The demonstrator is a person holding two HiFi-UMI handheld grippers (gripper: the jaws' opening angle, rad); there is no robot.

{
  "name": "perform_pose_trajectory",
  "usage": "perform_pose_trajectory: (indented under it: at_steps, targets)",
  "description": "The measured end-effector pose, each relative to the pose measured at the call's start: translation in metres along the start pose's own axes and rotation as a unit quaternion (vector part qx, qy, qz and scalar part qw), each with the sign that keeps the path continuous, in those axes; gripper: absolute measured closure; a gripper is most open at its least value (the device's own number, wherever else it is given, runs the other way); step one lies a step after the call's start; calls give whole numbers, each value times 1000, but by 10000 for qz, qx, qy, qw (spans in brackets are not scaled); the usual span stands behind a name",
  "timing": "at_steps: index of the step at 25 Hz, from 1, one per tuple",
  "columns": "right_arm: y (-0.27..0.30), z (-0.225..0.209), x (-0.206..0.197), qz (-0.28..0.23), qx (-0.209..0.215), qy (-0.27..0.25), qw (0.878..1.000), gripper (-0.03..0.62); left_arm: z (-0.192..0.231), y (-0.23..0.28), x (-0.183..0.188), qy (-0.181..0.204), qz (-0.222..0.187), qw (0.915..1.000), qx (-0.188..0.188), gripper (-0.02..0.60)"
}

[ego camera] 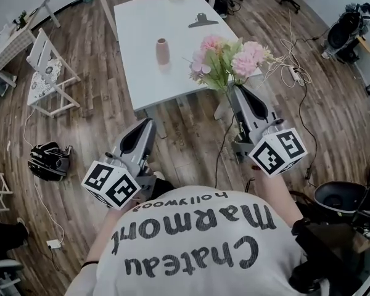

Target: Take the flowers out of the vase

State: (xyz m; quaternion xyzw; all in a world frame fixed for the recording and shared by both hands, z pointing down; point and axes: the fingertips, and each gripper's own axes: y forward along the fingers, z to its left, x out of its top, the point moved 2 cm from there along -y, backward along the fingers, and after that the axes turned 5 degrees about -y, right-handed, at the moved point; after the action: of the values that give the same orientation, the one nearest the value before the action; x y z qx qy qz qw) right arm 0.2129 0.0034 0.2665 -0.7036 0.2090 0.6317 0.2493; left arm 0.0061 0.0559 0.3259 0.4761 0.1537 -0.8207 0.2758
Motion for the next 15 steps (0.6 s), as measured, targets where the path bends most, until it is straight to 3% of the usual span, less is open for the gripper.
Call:
perform_pose_trajectory:
  at_steps: [6,15]
  targets:
    - [-32,-9,-13,80,212,91,9997,576,-29,-12,-36,-57,12,9997,250,575]
    - [-59,-9,-19,201,459,177,9986,576,-60,-23,-47,-10,-41,9986,520,575]
